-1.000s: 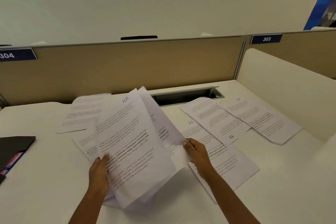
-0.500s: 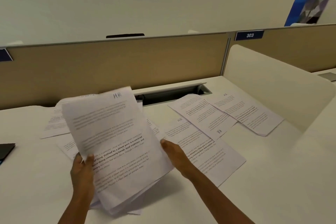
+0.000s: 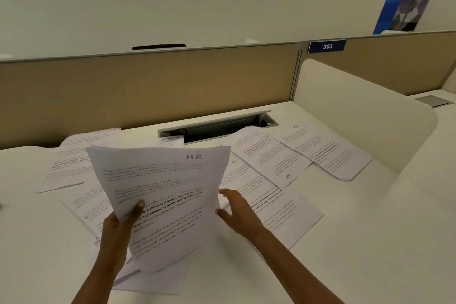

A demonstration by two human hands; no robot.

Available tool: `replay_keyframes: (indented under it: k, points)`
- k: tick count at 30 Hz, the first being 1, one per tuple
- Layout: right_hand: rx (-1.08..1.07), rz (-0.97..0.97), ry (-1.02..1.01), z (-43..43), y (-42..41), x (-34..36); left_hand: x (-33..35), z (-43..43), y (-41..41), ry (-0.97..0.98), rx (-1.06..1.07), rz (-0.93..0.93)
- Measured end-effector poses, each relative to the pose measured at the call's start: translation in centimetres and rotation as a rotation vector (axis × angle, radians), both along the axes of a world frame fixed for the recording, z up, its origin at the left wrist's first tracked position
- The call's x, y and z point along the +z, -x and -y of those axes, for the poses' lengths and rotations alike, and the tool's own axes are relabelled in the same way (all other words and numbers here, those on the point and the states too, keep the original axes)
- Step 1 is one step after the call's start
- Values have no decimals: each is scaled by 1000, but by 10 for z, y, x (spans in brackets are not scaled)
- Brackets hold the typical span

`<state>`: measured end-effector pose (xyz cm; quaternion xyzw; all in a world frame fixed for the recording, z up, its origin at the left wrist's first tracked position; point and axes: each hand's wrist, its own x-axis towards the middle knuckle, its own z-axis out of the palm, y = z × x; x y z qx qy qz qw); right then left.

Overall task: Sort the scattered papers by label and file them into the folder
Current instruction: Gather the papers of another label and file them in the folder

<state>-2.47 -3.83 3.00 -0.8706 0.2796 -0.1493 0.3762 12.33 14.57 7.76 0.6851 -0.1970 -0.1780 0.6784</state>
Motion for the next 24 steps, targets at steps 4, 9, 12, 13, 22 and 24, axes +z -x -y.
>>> replay_keyframes:
  k: [4, 9, 12, 13, 22, 24]
  points:
    - [-88, -408, 151, 10, 10, -14, -2, 5, -4, 6, 68, -25]
    - [-112, -556, 234, 11, 13, -19, -13, 8, -14, -19, 145, -109]
    - [-148, -538, 301, 12, 12, -19, -18, 10, -15, -11, 183, -158]
    - [-157, -519, 335, 12, 13, -18, -19, 10, -15, -14, 190, -163]
    - [-313, -153, 339, 27, 15, 19, -26, 13, -12, -30, 187, -185]
    - [-276, -51, 311, 19, 9, 32, -27, 17, -7, -34, 179, -199]
